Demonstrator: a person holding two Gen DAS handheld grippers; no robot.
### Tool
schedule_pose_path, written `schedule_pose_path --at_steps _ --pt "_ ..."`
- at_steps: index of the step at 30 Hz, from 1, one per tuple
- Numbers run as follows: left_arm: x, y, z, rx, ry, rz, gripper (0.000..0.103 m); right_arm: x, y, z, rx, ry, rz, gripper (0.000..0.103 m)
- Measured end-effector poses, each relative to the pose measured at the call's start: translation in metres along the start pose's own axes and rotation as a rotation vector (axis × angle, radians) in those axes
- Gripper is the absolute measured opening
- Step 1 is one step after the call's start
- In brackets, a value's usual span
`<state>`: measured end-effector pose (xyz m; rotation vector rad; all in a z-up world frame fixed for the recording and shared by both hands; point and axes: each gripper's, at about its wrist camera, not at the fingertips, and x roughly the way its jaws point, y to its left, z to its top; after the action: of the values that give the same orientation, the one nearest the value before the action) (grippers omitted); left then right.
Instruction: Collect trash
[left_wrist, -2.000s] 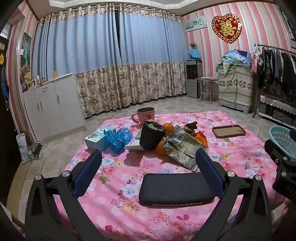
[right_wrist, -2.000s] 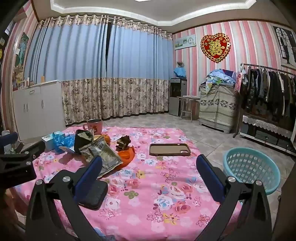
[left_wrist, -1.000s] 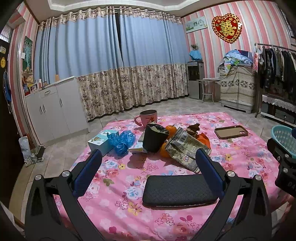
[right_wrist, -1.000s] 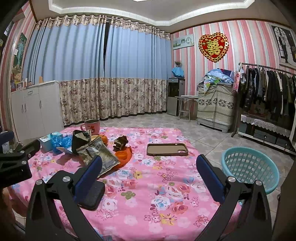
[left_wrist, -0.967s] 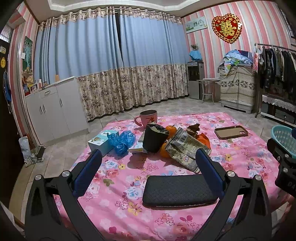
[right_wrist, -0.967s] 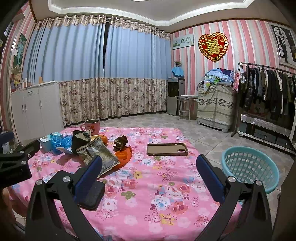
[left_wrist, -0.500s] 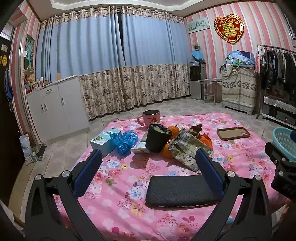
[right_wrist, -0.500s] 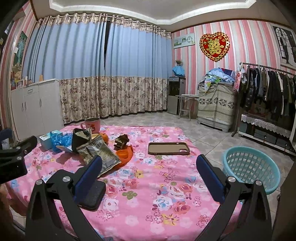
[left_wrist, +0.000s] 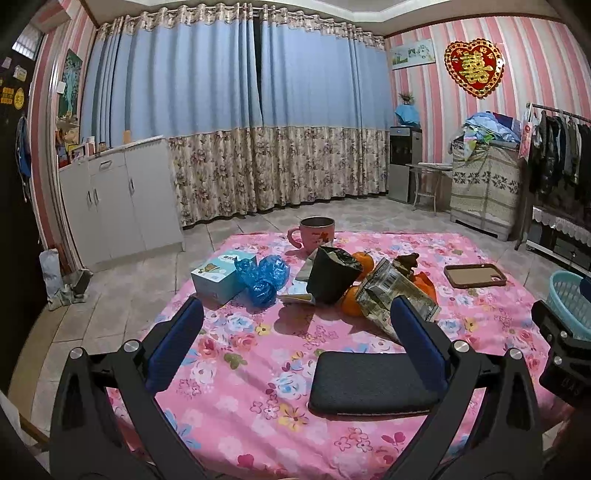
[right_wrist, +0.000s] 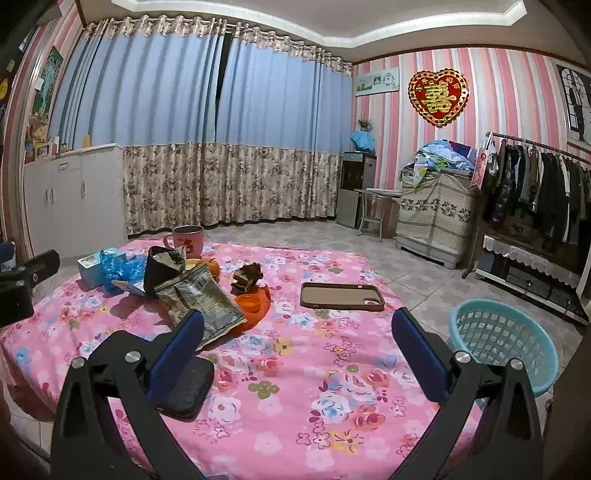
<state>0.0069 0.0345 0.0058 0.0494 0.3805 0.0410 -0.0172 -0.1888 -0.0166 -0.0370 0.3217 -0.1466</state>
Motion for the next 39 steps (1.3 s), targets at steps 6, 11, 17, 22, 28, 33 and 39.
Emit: schedule_pose_path --at_steps 6,11,17,22,28,33,39 --pt "0.001 0.0 0.0 0.0 0.001 0.007 0.098 0.0 0.001 0.001 0.008 0.005 0.011 0.099" --pt "0.003 0.0 0.0 0.004 0.01 0.013 0.098 0.002 0.001 0.002 0.02 0.014 0.019 0.099" --pt "0.007 -0.002 0.001 0.005 0.028 0.01 0.098 0.005 -0.003 0.002 0.03 0.025 0.02 0.099" --pt "0.013 -0.002 0.007 0.008 0.041 0.006 0.098 0.006 -0.006 0.007 0.031 0.022 0.031 0.099" --pt "0.028 0.005 0.028 -0.011 0.047 -0.009 0.098 0.024 -0.016 0.033 0.075 0.035 0.049 0.099" --pt "0.053 0.004 0.053 0.019 0.041 0.003 0.098 0.057 -0.01 0.058 0.068 0.075 0.067 0.099" --pt "0.11 0.001 0.074 0.013 0.111 -0.02 0.098 0.107 -0.003 0.075 0.071 0.147 0.055 0.099"
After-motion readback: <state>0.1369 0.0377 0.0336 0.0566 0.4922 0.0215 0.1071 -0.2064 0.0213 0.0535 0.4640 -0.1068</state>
